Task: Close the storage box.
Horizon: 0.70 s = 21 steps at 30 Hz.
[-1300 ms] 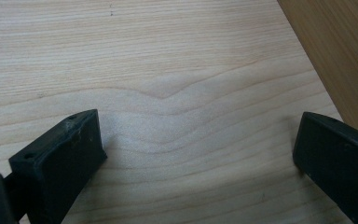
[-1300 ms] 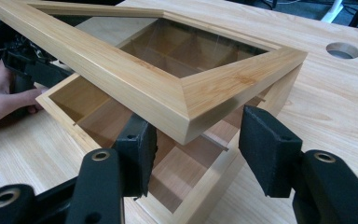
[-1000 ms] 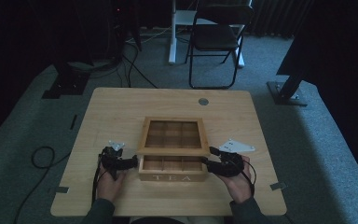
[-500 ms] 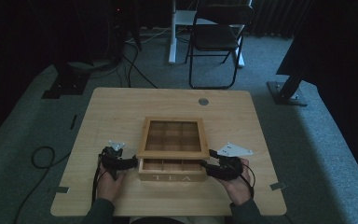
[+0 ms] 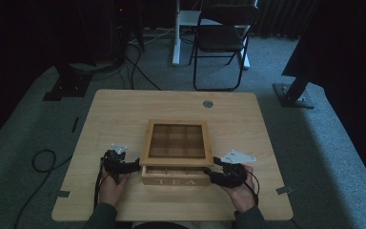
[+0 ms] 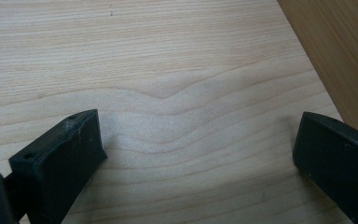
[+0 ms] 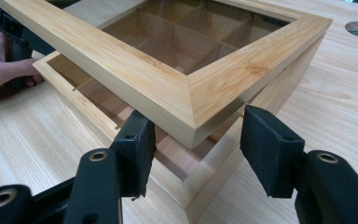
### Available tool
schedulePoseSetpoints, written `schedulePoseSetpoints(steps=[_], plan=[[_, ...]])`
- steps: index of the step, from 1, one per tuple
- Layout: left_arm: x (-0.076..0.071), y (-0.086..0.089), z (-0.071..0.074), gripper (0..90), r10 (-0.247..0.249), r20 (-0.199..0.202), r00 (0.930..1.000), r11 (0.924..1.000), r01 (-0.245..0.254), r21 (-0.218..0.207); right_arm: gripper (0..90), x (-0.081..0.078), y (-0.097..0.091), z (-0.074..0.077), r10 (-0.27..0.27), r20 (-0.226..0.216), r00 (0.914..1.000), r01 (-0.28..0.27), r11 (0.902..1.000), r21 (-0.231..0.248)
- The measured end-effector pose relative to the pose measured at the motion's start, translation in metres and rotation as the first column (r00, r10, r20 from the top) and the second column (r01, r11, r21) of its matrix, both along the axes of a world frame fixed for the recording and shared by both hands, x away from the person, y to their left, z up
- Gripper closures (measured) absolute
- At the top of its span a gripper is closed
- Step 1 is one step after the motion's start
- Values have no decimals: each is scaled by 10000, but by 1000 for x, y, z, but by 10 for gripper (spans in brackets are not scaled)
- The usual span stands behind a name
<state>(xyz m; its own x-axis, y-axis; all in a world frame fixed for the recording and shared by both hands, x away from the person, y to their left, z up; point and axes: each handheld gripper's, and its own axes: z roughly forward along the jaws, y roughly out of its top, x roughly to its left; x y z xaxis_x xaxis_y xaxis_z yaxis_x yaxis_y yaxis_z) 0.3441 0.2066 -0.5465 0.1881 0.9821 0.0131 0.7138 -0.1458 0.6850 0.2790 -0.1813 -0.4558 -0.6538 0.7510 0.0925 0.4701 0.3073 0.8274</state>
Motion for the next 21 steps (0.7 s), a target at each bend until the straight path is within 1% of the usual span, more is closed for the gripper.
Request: schedulePoseSetpoints(steps=[7,15,21], plan=[[0,0,0,16,3,-1,10000,10000,-3,0,447,-1,0,-4,-11,-16,10000,11,10000,-15],[0,0,0,16,2,-4,10000,10000,-2,0,446,-4,3,-9,10,80,10000,-8,9997,-261],[0,0,0,16,3,-4,10000,10000,-3,1,443,-5,3,-12,28,55,10000,-26,9993,-369]])
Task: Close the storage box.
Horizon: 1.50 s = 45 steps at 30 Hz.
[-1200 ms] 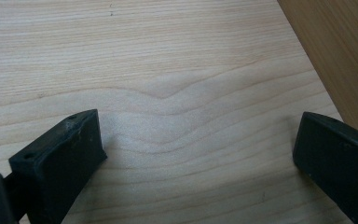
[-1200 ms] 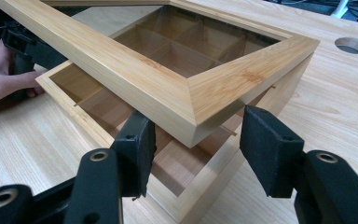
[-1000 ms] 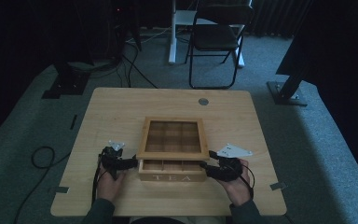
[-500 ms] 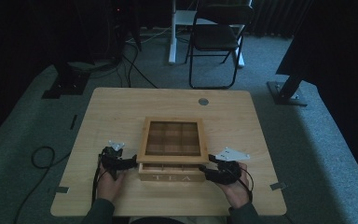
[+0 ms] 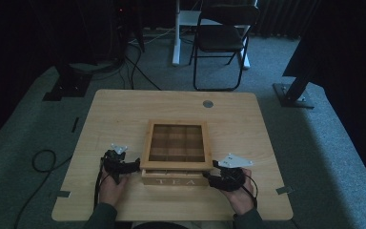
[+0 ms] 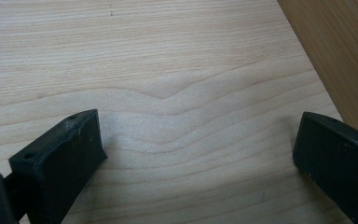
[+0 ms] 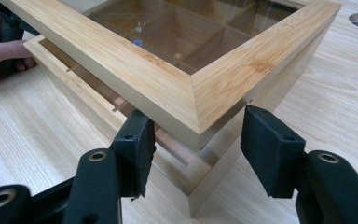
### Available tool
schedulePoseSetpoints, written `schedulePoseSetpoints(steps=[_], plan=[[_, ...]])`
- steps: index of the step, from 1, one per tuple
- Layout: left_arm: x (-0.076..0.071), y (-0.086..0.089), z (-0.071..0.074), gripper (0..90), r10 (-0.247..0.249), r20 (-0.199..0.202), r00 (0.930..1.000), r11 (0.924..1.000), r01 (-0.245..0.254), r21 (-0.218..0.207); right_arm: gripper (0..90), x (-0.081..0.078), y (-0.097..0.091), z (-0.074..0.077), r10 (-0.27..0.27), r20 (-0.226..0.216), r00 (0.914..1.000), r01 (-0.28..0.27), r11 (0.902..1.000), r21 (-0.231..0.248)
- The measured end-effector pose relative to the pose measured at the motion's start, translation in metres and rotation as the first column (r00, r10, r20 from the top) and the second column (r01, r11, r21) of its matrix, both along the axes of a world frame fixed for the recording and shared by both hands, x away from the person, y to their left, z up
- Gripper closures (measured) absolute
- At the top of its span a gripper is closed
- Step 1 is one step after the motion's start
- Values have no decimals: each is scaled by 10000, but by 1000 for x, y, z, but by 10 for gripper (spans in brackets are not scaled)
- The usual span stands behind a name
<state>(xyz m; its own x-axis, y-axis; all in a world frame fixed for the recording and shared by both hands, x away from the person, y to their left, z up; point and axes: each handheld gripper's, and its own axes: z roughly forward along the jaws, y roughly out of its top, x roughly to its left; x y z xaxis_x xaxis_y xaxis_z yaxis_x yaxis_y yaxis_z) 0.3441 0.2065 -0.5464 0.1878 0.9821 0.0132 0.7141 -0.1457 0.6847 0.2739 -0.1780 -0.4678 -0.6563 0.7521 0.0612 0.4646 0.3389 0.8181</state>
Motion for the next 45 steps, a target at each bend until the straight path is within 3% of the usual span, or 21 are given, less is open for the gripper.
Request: schedulePoseSetpoints(steps=[23,43,45], plan=[[0,0,0,16,15,19,10000,10000,-15,-21,443,-6,2,-8,136,-11,9999,-137,9995,-301],[0,0,0,16,13,20,10000,10000,-13,-19,444,-12,3,-19,98,-448,9989,-123,9984,-551],[0,0,0,16,14,23,10000,10000,-14,-16,453,-13,1,-18,107,-392,9992,-122,9992,-380]])
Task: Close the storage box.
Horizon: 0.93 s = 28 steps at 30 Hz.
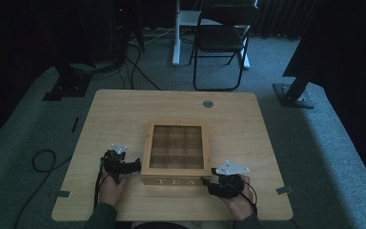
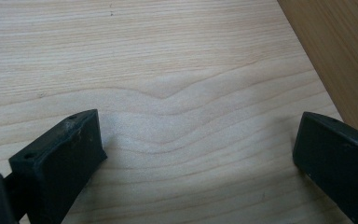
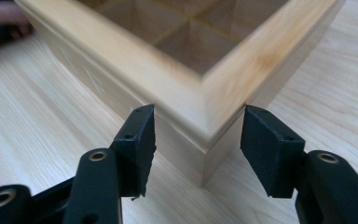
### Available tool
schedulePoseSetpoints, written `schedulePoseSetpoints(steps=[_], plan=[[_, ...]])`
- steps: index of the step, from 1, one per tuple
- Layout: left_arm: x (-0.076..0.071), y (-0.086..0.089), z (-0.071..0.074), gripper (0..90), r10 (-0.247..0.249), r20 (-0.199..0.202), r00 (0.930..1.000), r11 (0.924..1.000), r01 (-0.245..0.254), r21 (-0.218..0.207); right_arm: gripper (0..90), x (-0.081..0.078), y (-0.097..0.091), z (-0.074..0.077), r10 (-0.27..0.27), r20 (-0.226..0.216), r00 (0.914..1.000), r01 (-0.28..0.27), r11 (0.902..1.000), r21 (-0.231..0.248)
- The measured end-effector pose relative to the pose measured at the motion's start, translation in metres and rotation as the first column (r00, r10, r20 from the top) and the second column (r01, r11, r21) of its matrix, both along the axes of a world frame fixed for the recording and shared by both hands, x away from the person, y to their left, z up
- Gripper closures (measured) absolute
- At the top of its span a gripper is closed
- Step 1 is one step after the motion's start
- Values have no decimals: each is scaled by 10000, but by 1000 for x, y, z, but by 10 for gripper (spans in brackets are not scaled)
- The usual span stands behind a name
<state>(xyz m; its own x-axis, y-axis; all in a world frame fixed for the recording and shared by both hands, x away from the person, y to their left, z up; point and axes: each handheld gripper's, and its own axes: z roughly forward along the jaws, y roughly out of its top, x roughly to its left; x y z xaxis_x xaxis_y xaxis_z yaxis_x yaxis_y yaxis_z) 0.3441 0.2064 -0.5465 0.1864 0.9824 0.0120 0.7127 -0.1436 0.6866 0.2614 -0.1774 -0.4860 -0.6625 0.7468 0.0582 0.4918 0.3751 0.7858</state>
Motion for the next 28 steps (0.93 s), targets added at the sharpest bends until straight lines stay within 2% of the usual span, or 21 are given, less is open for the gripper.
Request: schedulePoseSetpoints(steps=[3,8,11,14,16,17,18,20,21,22,23,24,25,26,27,28], plan=[[0,0,0,16,1,-2,10000,10000,-1,-4,467,-1,-8,7,-257,232,9994,249,9991,340],[0,0,0,16,1,0,10000,10000,-1,-5,459,1,-13,4,-371,118,9992,364,9977,569],[0,0,0,16,0,0,10000,10000,0,-4,454,1,-14,6,-477,272,9985,457,9966,682],[0,0,0,16,0,-1,10000,10000,0,-4,444,3,-22,8,-906,589,9941,846,9917,965],[0,0,0,16,-1,-3,10000,10000,1,-3,443,6,-25,8,-1102,623,9920,1034,9892,1039],[0,0,0,16,2,0,10000,10000,-2,-5,444,8,-28,8,-1312,640,9893,1236,9862,1105],[0,0,0,16,2,0,10000,10000,-2,-5,447,16,-33,4,-1724,665,9828,1646,9804,1080],[0,0,0,16,0,-3,10000,10000,0,-2,449,26,-39,-1,-2152,677,9742,2088,9737,907],[0,0,0,16,0,-4,10000,10000,0,-3,449,26,-39,-1,-2152,677,9742,2088,9737,907],[0,0,0,16,-1,-1,10000,10000,1,-4,449,31,-42,-5,-2378,654,9691,2324,9693,804],[0,0,0,16,2,-5,10000,10000,-2,-4,441,41,-47,-13,-2767,554,9594,2731,9598,648],[0,0,0,15,2,-5,10000,10000,-2,-4,437,45,-49,-17,-2917,511,9551,2892,9559,510],[0,0,0,15,5,-5,10000,10000,-5,-3,437,45,-49,-17,-2917,511,9551,2892,9559,510],[1,-1,0,16,-19,-22,10000,10000,19,11,427,53,-52,-25,-3158,415,9479,3156,9488,95],[1,-1,0,16,-10,-5,10000,10000,10,2,423,56,-53,-29,-3284,399,9437,3287,9445,-3],[1,-1,0,16,-10,-5,10000,10000,10,2,423,56,-53,-29,-3284,399,9437,3287,9445,-3]])
